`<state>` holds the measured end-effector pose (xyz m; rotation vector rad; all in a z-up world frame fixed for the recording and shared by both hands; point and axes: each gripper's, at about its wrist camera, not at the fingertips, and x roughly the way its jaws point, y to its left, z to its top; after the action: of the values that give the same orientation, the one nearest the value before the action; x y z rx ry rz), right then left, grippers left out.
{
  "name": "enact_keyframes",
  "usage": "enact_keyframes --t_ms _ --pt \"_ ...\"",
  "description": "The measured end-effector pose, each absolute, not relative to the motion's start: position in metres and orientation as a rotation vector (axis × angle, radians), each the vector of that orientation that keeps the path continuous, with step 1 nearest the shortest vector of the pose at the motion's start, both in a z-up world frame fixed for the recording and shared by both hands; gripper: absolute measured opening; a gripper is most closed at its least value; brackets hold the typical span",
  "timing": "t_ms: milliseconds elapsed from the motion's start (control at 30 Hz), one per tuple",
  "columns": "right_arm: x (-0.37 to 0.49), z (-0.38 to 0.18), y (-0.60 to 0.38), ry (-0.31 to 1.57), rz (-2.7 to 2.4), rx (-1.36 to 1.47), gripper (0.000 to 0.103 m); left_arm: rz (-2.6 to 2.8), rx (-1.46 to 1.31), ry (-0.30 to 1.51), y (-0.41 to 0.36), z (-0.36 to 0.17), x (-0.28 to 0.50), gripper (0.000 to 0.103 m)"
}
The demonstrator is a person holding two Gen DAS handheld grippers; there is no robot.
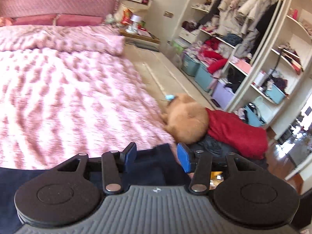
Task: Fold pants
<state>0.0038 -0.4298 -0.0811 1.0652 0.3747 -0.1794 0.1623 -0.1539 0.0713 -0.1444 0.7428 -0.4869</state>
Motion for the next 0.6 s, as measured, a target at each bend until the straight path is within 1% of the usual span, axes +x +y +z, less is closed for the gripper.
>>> enact_keyframes --t_ms 100,233,267,333,400,600 --pt "0.010 -0.081 -0.428 0.383 -0.090 1.101 0.037 -0.330 -0.101 0.729 -0.109 0.071 0.162 0.057" --pt "0.024 -0.081 -0.417 0.442 0.047 1.137 0.039 -0.164 -0.048 0.779 -0.058 0.053 0.155 0.057" --pt "0.029 -0.083 -0.413 0.465 0.082 1.152 0.042 -0.144 -0.050 0.794 -0.049 0.046 0.153 0.057" --pt "0.040 -0.086 -0.408 0.501 0.131 1.181 0.051 -0.117 -0.086 0.847 -0.027 0.027 0.149 0.057" --pt "0.054 -0.090 -0.404 0.546 0.159 1.213 0.056 -0.135 -0.127 0.908 -0.013 0.006 0.148 0.057" --pt "0.091 -0.091 -0.399 0.629 0.131 1.226 0.057 -0.148 -0.082 0.959 -0.009 -0.042 0.143 0.055"
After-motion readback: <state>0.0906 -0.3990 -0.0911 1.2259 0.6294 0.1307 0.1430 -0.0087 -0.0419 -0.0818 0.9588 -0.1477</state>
